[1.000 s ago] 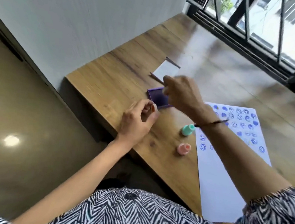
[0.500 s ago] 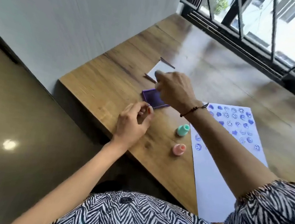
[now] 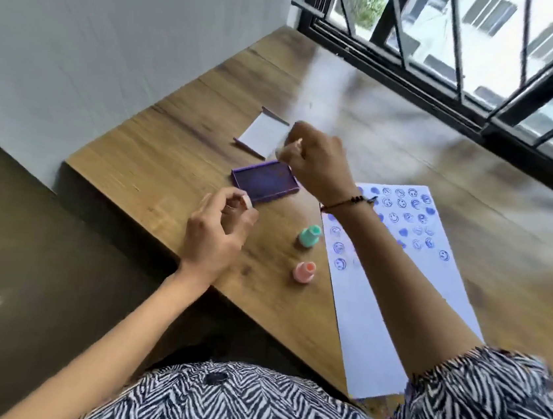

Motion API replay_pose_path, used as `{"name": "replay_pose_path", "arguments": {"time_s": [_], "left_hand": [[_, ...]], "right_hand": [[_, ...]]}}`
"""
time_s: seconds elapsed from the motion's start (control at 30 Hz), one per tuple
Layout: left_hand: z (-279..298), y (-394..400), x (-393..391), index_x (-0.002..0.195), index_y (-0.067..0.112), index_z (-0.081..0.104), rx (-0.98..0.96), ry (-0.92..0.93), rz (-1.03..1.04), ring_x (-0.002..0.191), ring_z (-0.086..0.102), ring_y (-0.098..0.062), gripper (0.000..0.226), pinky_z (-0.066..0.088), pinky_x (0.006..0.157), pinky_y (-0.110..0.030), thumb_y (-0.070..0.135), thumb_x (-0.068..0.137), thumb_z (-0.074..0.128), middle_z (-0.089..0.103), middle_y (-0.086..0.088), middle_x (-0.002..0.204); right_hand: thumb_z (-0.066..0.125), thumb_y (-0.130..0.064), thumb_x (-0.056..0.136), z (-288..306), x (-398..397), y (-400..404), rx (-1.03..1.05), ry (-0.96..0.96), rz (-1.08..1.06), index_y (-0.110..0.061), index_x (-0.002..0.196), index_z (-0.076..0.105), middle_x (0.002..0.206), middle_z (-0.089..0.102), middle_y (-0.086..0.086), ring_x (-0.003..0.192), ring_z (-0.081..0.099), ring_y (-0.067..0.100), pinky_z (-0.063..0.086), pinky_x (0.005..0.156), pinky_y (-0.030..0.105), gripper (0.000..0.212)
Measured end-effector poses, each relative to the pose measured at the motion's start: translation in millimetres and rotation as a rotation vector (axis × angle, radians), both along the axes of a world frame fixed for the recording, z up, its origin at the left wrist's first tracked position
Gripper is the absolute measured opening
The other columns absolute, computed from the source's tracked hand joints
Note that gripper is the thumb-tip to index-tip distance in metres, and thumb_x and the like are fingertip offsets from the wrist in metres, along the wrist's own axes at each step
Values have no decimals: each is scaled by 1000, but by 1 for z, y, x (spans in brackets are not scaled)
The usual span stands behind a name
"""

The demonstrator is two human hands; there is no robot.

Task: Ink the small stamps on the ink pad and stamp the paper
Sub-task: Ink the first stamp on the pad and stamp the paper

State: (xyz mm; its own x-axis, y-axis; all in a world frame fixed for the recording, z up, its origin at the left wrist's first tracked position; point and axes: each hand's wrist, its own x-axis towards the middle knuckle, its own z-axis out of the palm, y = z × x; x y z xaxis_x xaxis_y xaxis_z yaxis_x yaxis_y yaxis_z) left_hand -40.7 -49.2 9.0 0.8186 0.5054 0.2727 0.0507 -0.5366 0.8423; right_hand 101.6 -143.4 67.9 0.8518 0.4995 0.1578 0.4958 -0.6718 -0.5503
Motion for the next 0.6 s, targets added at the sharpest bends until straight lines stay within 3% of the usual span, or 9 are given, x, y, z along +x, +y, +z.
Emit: {"name": "replay_pose_path", "arguments": {"time_s": [0.1,0.17,0.23,0.27,0.33,0.4,0.5,0.6], "left_hand": [[14,-30,-1,100,15,53,-134,-69,-100,85,61,-20,22,49,78,-34,29,83,54,66,-8,98],[26,-59,-3,101,23,48,-192,-64,-279,88,62,-16,21,50,79,-31,36,84,50,65,-4,101],[32,-92,-4,106,22,46,-122,-52,-526,90,59,-12,26,46,81,-24,37,84,45,64,-4,103],[32,-108,-5,108,17,47,-30,-49,-627,91,57,-13,30,42,81,-21,36,84,43,65,-6,103],[27,-133,-6,111,7,47,151,-30,-730,91,58,-24,37,37,75,-24,34,85,43,64,-14,100],[19,-150,-2,109,1,48,237,-20,-762,83,60,-34,33,34,72,-32,25,87,49,63,-19,93],[11,-158,5,108,-2,48,261,15,-774,81,58,-37,27,29,72,-32,16,87,51,62,-21,91],[4,-160,8,105,-1,47,280,30,-763,77,58,-37,25,29,67,-31,16,87,51,62,-21,87]], "right_hand": [[56,-11,78,6,-4,-54,173,28,-209,-8,79,63,60,62,4,56,51,16,42,59,27,8],[57,-12,79,3,-9,-94,187,79,-323,-9,80,64,54,55,-8,48,50,3,39,52,16,7],[56,-12,80,-4,-17,-134,195,138,-420,-8,82,62,58,61,-6,46,53,-4,45,57,13,7],[56,-12,81,-8,-22,-151,200,159,-456,-9,83,62,64,66,1,50,56,-2,52,64,24,7],[57,-10,81,-17,-34,-176,207,177,-499,-9,85,61,77,71,14,68,65,21,55,75,48,6],[57,-9,81,-25,-44,-193,201,172,-518,-7,86,62,80,70,17,78,66,35,53,77,57,8],[59,-11,81,-33,-55,-202,136,129,-480,-7,87,62,78,70,14,77,65,35,54,76,53,8],[61,-11,82,-38,-55,-205,34,30,-423,-5,89,62,82,71,10,79,63,31,45,72,31,9]]}}
